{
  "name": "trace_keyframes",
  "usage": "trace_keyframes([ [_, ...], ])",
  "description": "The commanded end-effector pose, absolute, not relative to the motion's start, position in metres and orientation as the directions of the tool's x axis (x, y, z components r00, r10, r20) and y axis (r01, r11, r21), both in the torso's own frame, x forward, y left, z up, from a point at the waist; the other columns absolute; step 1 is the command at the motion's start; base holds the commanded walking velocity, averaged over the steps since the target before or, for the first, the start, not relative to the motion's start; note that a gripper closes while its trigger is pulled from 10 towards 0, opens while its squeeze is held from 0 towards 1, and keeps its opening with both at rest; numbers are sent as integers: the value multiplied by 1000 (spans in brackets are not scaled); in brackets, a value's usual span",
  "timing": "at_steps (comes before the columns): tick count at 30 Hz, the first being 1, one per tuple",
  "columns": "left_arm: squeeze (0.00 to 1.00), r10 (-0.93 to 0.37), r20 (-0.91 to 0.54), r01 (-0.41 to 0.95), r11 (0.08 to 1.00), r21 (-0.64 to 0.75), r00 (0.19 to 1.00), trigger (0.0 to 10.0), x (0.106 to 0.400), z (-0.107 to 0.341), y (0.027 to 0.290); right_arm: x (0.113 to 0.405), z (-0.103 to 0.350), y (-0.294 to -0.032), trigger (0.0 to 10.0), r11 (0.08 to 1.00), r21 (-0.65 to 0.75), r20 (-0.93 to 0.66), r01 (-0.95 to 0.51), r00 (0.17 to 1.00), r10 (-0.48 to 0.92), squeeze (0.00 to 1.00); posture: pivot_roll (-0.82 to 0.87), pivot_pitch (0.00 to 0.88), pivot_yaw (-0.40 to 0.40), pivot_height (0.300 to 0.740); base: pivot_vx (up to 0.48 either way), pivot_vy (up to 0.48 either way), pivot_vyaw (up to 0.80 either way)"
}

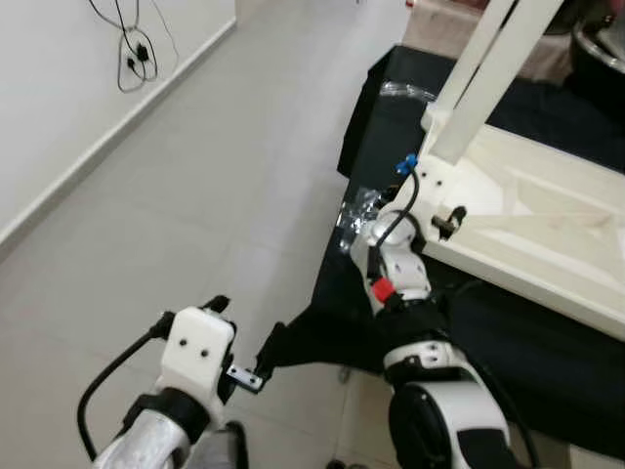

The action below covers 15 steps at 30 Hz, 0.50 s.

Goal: Building children table

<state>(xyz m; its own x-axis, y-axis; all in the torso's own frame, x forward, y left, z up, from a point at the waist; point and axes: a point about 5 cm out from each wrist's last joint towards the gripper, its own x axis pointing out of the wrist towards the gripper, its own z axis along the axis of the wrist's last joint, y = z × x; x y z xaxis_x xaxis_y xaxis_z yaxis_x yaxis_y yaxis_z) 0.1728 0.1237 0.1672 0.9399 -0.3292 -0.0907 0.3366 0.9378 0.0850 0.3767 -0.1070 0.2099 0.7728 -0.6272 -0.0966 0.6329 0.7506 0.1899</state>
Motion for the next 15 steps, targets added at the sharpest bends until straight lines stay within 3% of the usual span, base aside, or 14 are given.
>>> trace_keyframes([
  [1,0,-330,-108,339,938,73,938,10000,171,162,122,370,196,-103,10000,746,211,-132,631,775,-618,0,193,202,-122,740,0,0,0],
  [15,0,-331,-110,339,938,70,937,10000,173,160,122,352,197,-108,10000,899,151,-16,412,910,-415,0,180,181,-123,740,0,0,0],
])
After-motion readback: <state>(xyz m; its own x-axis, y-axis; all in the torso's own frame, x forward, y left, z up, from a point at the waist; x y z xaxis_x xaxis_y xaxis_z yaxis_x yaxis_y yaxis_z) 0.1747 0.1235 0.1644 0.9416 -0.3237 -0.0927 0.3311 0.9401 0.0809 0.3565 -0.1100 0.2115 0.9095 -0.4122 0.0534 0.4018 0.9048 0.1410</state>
